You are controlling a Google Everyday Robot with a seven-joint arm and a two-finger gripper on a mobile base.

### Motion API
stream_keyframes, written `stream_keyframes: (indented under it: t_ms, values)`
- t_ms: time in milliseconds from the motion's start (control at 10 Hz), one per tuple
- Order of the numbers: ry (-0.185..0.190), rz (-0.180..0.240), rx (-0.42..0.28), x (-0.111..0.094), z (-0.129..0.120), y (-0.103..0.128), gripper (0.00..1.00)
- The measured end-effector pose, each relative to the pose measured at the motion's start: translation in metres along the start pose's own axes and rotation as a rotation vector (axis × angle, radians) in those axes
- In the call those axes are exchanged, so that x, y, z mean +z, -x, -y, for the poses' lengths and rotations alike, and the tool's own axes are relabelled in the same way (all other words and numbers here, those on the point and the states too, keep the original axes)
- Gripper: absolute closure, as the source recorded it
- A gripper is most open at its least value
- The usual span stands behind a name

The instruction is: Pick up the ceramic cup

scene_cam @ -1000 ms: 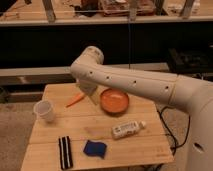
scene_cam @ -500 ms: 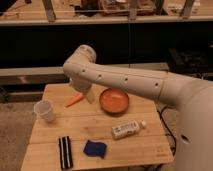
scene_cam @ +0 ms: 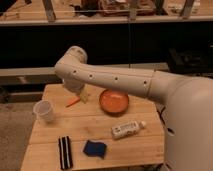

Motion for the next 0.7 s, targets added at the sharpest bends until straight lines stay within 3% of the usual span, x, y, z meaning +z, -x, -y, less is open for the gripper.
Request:
stream_keyframes:
  t_ms: [200, 700]
  values:
    - [-0.009, 0.011, -0.038, 0.01, 0.019, 0.017, 0.2]
    - [-0.021, 0.022, -0.08, 0.024, 0.026, 0.029, 0.2]
